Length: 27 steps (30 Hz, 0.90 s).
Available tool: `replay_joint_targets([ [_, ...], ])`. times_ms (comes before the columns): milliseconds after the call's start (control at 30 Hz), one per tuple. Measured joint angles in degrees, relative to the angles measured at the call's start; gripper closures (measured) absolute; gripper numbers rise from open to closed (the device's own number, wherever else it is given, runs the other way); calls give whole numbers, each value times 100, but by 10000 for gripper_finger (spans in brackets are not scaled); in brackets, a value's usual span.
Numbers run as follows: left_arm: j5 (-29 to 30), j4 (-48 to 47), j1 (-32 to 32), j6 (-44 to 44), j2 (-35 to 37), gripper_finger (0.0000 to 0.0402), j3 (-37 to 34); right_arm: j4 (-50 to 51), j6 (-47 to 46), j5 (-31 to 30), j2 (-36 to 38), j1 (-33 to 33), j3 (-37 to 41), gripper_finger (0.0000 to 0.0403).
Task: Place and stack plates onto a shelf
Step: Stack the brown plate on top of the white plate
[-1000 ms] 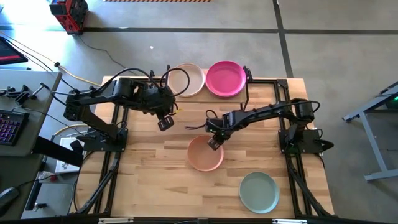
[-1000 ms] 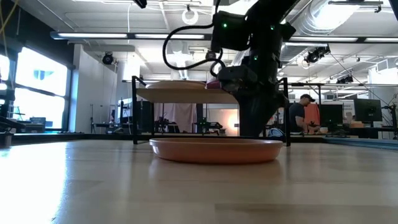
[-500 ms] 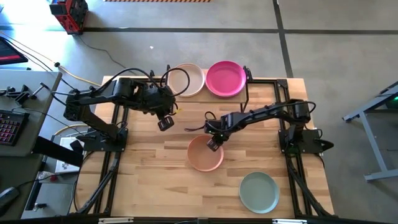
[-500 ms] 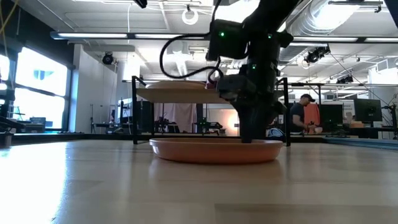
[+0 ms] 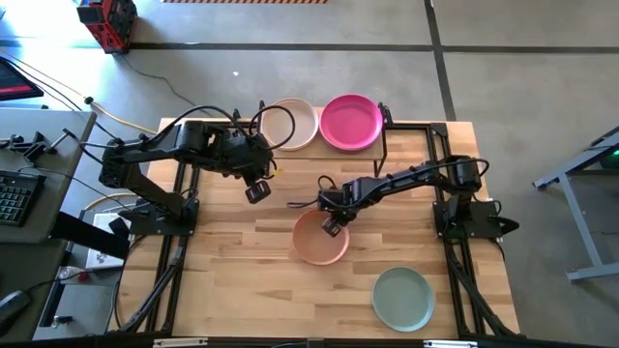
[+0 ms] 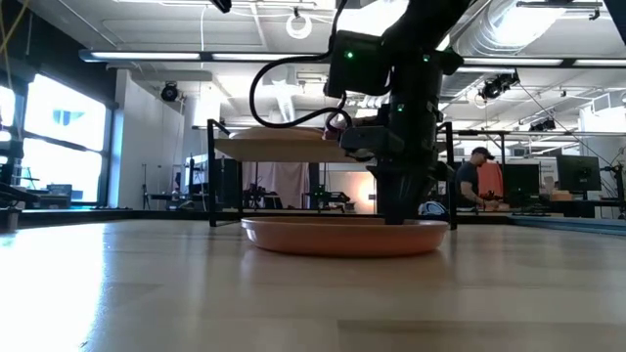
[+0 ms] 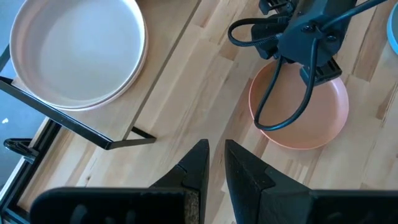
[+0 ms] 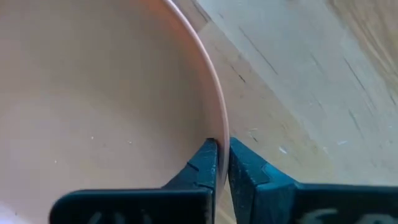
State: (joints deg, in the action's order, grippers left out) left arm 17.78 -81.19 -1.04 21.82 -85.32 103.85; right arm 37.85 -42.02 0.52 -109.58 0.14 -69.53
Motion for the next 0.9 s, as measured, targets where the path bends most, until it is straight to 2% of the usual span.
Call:
replay_joint_targets([
  [433, 145, -64, -1, -8, 1, 363, 0, 49, 73, 404, 243, -91, -18, 402],
  [900, 243, -152, 334, -111, 0, 363, 0, -282, 199, 341, 1325, -289, -25, 403],
])
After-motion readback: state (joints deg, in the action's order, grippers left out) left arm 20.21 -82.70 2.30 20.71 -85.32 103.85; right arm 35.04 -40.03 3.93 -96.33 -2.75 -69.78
